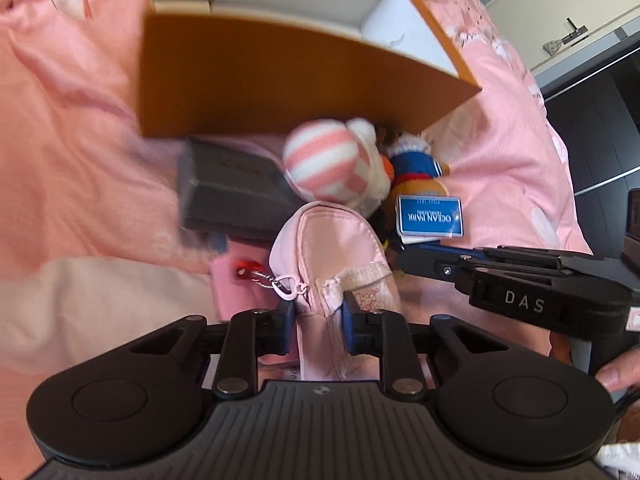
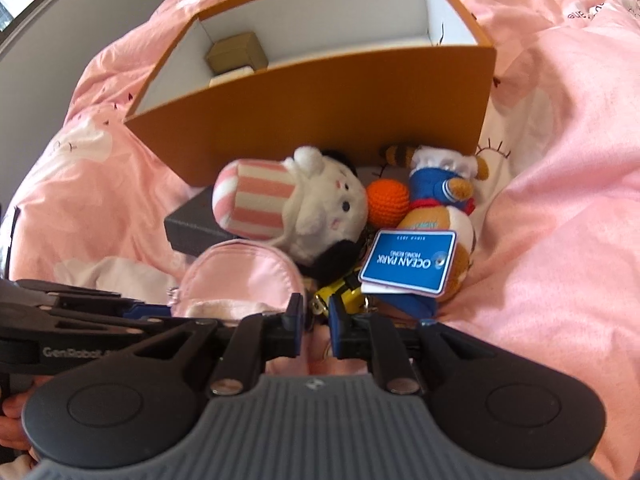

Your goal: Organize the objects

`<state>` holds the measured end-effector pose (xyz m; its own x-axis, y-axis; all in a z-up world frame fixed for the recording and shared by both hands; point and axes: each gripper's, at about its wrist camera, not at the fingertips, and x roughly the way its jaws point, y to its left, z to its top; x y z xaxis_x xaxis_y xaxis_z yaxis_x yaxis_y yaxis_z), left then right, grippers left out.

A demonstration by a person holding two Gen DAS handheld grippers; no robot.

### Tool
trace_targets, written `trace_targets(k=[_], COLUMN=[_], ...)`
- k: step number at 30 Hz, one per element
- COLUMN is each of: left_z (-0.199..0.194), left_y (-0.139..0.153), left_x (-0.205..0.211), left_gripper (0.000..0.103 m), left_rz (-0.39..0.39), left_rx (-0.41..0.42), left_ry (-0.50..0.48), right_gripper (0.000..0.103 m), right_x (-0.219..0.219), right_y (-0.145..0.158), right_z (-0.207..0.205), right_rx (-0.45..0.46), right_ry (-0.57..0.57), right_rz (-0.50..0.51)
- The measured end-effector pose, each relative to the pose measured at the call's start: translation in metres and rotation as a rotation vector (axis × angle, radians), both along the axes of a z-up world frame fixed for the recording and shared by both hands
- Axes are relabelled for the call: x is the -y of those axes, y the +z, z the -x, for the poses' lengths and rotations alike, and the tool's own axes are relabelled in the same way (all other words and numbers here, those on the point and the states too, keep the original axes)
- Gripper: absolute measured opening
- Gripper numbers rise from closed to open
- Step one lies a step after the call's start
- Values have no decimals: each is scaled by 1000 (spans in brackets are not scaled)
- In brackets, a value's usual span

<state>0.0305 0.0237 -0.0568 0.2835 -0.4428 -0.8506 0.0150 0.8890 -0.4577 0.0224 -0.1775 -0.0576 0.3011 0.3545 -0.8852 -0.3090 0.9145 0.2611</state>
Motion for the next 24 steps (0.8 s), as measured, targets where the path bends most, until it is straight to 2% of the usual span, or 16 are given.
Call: trace_targets(k=[4,9,14,20,24], left_z=[9,16,16,15,12], left_y=[23,43,37,23,16], left_x=[-21,-48,-69,-78,-80], left_gripper=[25,24,25,25,25], left_rz=[-5,-63,-94,-100,-108], left_rx=[50,92,68,31,12], left_ry=[29,100,177,185,188], right_gripper=[16,36,38,44,47], right_x=[2,-3,-13,-16,-18], right_y=[-2,-18,-41,-73,-86], right_z=[-6,-16,-25,-33,-38], right_rx=[-63,-197,-321,-436,-480], right_ry=[-11,-11,-19,-66,-86], right_rz=[-82,-179,-216,-214,-241])
